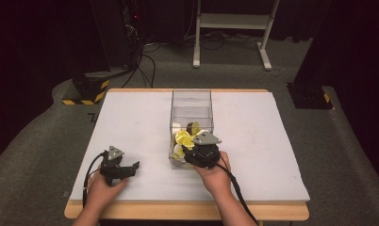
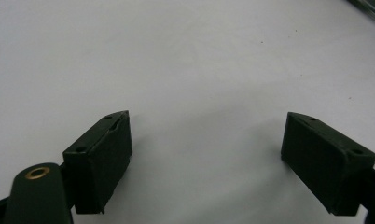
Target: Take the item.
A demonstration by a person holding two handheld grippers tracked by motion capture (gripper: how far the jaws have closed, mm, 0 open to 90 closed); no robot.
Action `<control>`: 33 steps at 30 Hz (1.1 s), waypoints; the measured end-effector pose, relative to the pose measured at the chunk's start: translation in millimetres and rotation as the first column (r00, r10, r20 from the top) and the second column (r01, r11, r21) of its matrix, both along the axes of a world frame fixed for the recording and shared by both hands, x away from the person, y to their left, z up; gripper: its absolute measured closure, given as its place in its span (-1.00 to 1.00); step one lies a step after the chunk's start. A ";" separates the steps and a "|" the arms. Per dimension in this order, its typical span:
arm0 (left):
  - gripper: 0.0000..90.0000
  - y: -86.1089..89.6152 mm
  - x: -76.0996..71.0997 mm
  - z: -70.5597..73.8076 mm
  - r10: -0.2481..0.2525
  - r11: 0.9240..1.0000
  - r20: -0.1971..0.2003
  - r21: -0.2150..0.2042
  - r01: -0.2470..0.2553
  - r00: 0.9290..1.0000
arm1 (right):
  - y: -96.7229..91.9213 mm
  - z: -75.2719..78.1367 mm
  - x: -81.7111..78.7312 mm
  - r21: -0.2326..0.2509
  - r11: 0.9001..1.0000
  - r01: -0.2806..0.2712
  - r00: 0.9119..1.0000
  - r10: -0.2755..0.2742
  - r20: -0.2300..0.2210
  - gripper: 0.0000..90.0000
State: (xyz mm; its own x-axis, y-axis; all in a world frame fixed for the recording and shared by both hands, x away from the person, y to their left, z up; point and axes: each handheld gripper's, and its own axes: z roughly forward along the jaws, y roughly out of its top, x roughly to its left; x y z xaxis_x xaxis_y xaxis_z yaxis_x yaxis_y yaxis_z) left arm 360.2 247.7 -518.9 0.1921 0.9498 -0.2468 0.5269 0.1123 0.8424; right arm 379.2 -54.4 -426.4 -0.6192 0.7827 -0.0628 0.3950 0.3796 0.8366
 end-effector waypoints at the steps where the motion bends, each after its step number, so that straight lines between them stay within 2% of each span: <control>1: -0.63 -0.1 0.0 0.0 0.001 1.000 0.000 -0.001 -0.001 1.000 | -0.6 -0.4 -0.1 0.002 1.000 -0.003 1.000 0.003 0.000 -0.15; 9: -0.63 -0.3 0.0 -0.1 0.002 1.000 0.001 -0.003 -0.002 1.000 | -4.4 -0.2 0.0 0.031 0.999 -0.027 0.999 0.026 0.018 -0.15; 22: -0.63 -0.3 -0.1 -0.1 0.001 1.000 0.001 -0.003 -0.001 1.000 | -12.4 -2.3 -4.1 0.058 0.998 -0.027 0.999 0.026 0.024 -0.15; 33: -0.63 -0.3 0.0 -0.1 0.002 1.000 0.002 -0.003 -0.002 1.000 | -17.6 5.3 -9.6 0.074 0.997 -0.036 0.998 0.033 0.047 -0.15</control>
State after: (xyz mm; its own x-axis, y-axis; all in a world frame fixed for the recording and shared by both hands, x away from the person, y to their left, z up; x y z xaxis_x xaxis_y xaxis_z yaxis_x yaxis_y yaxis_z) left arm 360.3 247.4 -519.0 0.1907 0.9494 -0.2494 0.5252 0.1160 0.8430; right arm 369.6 -72.1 -421.1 -0.6438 0.7645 -0.0335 0.3433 0.3276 0.8803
